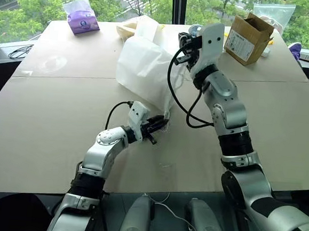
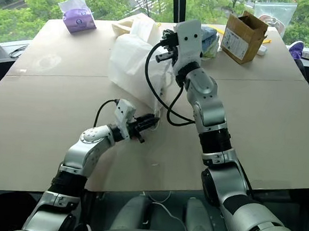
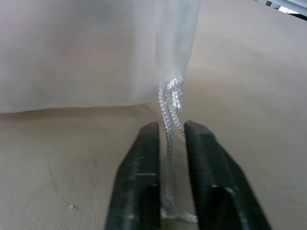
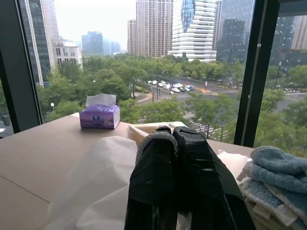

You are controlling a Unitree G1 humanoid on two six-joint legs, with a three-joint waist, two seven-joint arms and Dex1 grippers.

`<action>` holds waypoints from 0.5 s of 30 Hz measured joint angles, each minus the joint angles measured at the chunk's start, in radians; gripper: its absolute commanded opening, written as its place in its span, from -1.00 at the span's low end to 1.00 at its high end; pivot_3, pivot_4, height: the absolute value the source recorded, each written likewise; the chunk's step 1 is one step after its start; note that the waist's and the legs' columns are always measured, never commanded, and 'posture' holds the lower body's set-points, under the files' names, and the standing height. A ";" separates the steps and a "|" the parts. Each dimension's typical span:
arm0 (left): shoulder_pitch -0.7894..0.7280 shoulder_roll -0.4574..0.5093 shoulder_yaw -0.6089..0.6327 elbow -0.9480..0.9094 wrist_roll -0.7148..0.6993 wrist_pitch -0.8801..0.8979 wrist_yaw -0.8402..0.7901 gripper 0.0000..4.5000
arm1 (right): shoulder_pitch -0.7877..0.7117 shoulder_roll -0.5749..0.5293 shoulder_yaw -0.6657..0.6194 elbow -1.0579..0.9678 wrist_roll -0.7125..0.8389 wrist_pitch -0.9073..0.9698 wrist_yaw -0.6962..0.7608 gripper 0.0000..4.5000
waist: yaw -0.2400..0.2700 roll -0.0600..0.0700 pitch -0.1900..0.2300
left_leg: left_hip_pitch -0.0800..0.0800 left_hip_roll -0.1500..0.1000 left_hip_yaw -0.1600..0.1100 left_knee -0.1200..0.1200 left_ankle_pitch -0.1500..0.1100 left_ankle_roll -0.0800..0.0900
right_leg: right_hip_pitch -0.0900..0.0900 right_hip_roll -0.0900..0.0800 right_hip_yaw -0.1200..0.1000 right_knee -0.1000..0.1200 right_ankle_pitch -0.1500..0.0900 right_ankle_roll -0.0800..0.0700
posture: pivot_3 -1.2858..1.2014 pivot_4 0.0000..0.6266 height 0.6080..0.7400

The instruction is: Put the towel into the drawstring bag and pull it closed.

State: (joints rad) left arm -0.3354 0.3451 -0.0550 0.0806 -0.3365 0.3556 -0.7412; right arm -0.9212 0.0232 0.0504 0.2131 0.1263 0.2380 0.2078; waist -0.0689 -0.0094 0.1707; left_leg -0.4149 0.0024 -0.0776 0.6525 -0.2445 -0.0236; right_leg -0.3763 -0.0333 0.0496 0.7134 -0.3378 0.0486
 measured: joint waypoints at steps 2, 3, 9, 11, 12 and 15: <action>-0.017 0.009 -0.002 0.009 -0.001 0.030 -0.017 -0.94 | 0.002 0.000 0.000 -0.005 -0.001 0.000 -0.001 -1.00 | 0.000 0.000 0.000 | 0.001 0.000 0.000 0.000 0.000 0.000 | 0.001 0.000 0.000 0.000 0.000 0.000 | 0.03 -0.52 1.00; -0.020 0.012 -0.003 0.011 -0.001 0.038 -0.021 -0.94 | 0.003 -0.001 0.000 -0.009 -0.001 0.000 -0.001 -1.00 | 0.000 0.001 -0.001 | 0.001 0.000 0.000 0.000 0.000 0.000 | 0.001 0.000 0.000 0.000 0.000 0.000 | 0.03 -0.52 1.00; -0.023 0.002 0.012 0.017 -0.008 0.048 -0.004 -0.94 | 0.004 -0.006 -0.003 -0.034 0.000 0.005 -0.008 -1.00 | 0.000 0.001 -0.001 | 0.001 0.000 0.000 0.000 0.000 0.000 | 0.001 0.000 0.000 0.001 0.000 0.000 | 0.03 -0.52 1.00; -0.021 0.002 0.017 0.015 -0.014 0.054 0.005 -0.94 | 0.004 -0.006 -0.003 -0.042 0.000 0.012 -0.010 -1.00 | 0.000 0.001 -0.001 | 0.002 0.000 -0.001 0.000 0.000 0.000 | 0.001 0.000 0.000 0.001 0.000 0.000 | 0.03 -0.52 1.00; -0.019 0.002 0.019 0.013 -0.017 0.058 0.009 -0.94 | 0.004 -0.006 -0.004 -0.042 0.000 0.014 -0.011 -1.00 | -0.001 0.001 -0.001 | 0.002 0.000 0.000 0.000 0.000 0.000 | 0.001 0.000 0.000 0.001 0.000 0.000 | 0.03 -0.52 1.00; 0.004 0.003 0.030 -0.025 -0.027 0.080 0.027 -0.94 | 0.004 -0.010 -0.014 -0.043 0.001 0.020 -0.014 -1.00 | -0.005 0.001 -0.001 | 0.002 0.000 0.000 0.000 0.000 -0.001 | 0.001 0.000 0.000 0.001 0.000 0.000 | 0.03 -0.52 1.00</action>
State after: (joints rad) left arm -0.3313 0.3483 -0.0253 0.0554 -0.3634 0.4357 -0.7141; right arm -0.9176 0.0136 0.0368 0.1705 0.1269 0.2575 0.1943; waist -0.0737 -0.0082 0.1693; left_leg -0.4133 0.0028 -0.0777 0.6528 -0.2441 -0.0241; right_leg -0.3753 -0.0330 0.0500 0.7145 -0.3378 0.0486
